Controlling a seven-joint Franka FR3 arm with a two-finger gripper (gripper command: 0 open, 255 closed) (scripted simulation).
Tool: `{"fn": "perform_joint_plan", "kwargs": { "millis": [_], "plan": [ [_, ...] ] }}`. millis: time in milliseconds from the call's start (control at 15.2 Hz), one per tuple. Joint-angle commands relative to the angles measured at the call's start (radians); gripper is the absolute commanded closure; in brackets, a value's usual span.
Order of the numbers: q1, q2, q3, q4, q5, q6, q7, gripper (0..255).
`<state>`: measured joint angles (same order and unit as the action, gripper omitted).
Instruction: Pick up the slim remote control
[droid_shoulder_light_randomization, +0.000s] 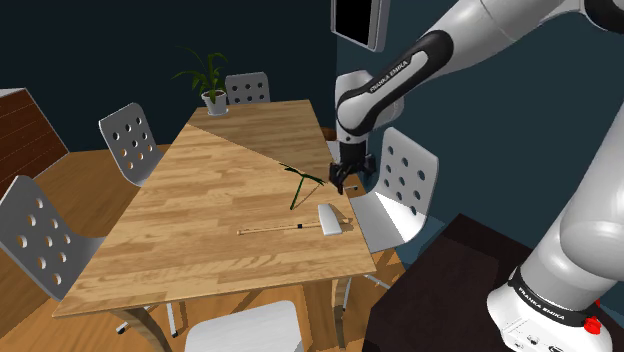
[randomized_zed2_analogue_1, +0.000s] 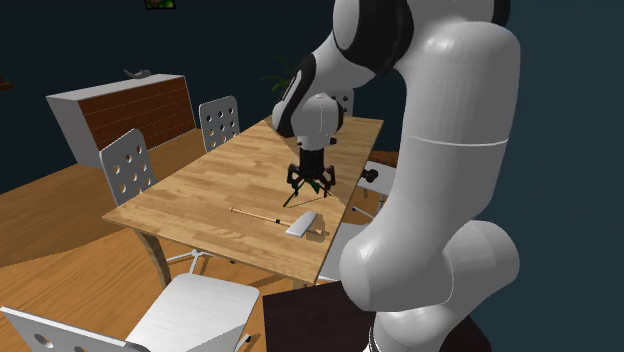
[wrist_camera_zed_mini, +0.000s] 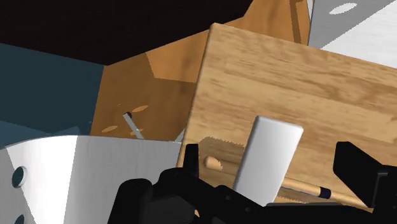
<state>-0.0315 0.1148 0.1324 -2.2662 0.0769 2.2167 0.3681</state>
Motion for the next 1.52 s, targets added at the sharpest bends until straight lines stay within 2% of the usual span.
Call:
{"fn": "perform_joint_plan", "kwargs": {
  "millis": [0, 396, 858, 1452],
  "plan": [
    [0.003, 0.087, -0.002, 0.049, -0.001, 0.032, 0.035, 0],
    [0.012, 0.330, -0.022, 0.223, 0.004, 0.087, 0.116, 0],
    [0.019, 0.604, -0.046, 0.471, 0.026, 0.098, 0.190, 0],
    [0.021, 0.691, -0.048, 0.503, 0.025, 0.154, 0.184, 0]
  ]
}}
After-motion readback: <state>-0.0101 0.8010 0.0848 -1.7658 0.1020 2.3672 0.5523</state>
